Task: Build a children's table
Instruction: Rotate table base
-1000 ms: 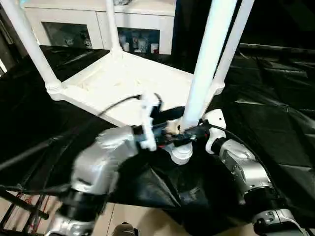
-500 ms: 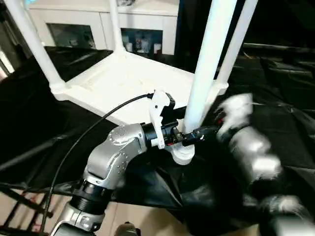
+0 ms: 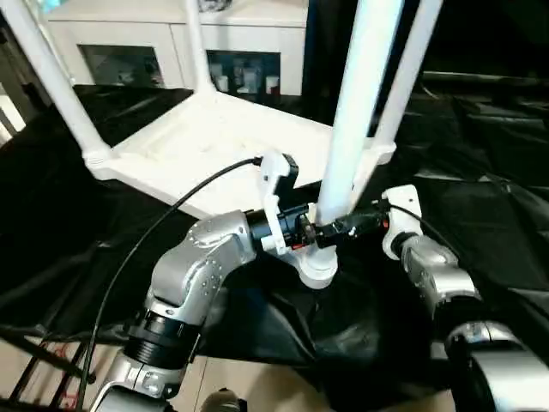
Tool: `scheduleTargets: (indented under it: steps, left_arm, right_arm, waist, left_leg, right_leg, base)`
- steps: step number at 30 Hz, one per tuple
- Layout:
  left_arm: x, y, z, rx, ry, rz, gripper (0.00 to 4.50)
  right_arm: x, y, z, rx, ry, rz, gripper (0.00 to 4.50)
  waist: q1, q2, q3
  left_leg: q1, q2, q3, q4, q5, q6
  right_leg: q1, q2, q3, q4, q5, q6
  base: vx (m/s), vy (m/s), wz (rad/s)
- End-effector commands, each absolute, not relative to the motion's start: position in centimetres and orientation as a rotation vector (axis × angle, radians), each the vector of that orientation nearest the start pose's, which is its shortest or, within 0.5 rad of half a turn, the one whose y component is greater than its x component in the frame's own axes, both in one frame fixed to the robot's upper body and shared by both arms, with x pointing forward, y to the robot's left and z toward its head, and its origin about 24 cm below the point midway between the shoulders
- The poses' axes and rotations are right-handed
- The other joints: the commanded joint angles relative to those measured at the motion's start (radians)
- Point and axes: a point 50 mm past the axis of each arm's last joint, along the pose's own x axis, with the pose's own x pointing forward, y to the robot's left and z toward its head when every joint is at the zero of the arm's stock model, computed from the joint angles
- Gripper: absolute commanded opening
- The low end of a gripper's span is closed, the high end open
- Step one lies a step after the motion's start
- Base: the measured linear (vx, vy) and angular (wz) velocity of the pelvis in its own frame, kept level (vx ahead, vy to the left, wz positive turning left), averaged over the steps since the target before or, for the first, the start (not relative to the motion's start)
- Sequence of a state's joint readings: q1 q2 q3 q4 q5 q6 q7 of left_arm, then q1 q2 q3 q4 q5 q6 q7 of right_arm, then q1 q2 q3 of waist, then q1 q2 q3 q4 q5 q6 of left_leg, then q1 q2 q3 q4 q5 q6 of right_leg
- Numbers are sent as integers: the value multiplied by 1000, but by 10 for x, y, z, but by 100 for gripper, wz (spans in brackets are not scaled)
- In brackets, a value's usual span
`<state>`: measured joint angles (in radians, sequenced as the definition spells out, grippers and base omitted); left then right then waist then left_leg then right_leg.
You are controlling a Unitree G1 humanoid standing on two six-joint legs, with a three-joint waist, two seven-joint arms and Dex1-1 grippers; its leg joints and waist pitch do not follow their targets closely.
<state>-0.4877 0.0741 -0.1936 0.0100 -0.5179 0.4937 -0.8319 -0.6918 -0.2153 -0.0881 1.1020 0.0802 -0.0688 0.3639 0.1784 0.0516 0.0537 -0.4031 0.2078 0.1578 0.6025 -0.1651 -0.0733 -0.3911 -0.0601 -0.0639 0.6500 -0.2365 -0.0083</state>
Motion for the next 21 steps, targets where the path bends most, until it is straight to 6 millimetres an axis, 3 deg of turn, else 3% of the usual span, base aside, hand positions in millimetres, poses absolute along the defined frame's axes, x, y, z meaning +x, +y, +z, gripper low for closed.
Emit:
scheduleTargets:
  steps: [1,8,9,16,21]
  left_arm:
    - [268,13,149,-328,-43,-1474,446]
    - [263,3,151,-340,-43,-1506,446]
    - [263,0,150,-338,-42,-1506,446]
    - [285,6,138,-205,-7,-1341,446]
    - [296,25,128,-62,-1,-1228,446]
  right_arm:
    - [364,-148,35,-11,257,413,328]
    - [362,-132,31,-34,263,487,328]
    - [362,-128,29,-39,264,494,328]
    - [365,-138,31,-66,250,380,328]
    - [363,-162,30,-47,226,303,328]
  waist:
    - [2,-10,-90]
    - [-10,-14,-92]
    - [-12,-10,-92]
    - [-14,-10,-86]
    - [-8,-11,-85]
  left_leg:
    - [14,16,0,-42,-26,64]
    - [8,14,3,-32,17,118]
    - [8,16,3,-32,8,121]
    - [15,21,2,-40,-62,94]
    - [17,19,2,-42,-79,78]
  right_leg:
    - [58,-70,37,-48,206,-258]
    - [57,-69,35,-42,260,-280]
    - [54,-71,35,-44,247,-283]
    - [52,-74,39,-54,141,-272]
    - [50,-74,42,-55,121,-249]
  base:
    - [0,0,0]
    - [0,0,0]
    - [0,0,0]
    - [0,0,0]
    - [0,0,0]
